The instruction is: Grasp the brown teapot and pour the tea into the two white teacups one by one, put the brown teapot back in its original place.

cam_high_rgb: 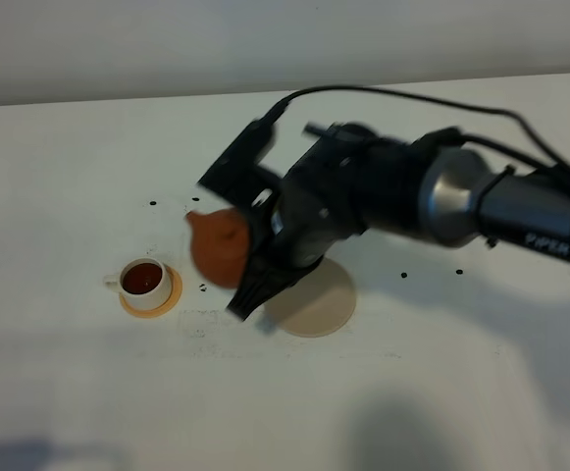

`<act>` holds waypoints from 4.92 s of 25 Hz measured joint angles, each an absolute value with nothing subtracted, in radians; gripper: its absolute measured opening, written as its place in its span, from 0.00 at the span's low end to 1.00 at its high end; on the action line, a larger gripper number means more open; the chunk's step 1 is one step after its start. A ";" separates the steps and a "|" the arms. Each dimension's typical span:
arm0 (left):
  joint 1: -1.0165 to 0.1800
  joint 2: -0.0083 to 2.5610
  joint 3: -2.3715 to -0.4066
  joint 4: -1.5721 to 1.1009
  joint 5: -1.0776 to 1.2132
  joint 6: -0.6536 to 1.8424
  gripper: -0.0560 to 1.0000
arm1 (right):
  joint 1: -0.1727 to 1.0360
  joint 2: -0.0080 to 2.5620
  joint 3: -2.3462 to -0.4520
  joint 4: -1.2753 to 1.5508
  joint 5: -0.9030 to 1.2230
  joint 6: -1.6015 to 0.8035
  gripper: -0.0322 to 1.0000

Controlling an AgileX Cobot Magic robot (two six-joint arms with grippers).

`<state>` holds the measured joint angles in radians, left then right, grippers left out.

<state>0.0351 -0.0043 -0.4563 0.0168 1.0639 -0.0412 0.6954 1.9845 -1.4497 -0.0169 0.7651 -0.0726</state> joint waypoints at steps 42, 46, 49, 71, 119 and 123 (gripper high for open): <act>0.035 -0.004 -0.456 0.017 1.064 -0.042 0.34 | 0.592 1.903 -1.168 0.106 0.632 -0.072 0.12; 0.035 -0.004 -0.456 0.017 1.064 -0.042 0.34 | 0.592 1.907 -1.168 0.106 0.634 -0.072 0.12; 0.035 -0.004 -0.456 0.017 1.064 -0.042 0.34 | 0.592 1.907 -1.168 0.107 0.638 -0.072 0.12; 0.035 -0.004 -0.456 0.017 1.064 -0.041 0.34 | 0.584 1.925 -1.168 0.116 0.642 -0.072 0.12; 0.035 -0.004 -0.456 0.017 1.064 -0.042 0.34 | 0.279 1.166 -0.751 0.066 0.745 0.041 0.44; 0.035 -0.004 -0.456 0.017 1.064 -0.042 0.34 | 0.230 1.046 -0.746 0.031 0.857 0.076 0.44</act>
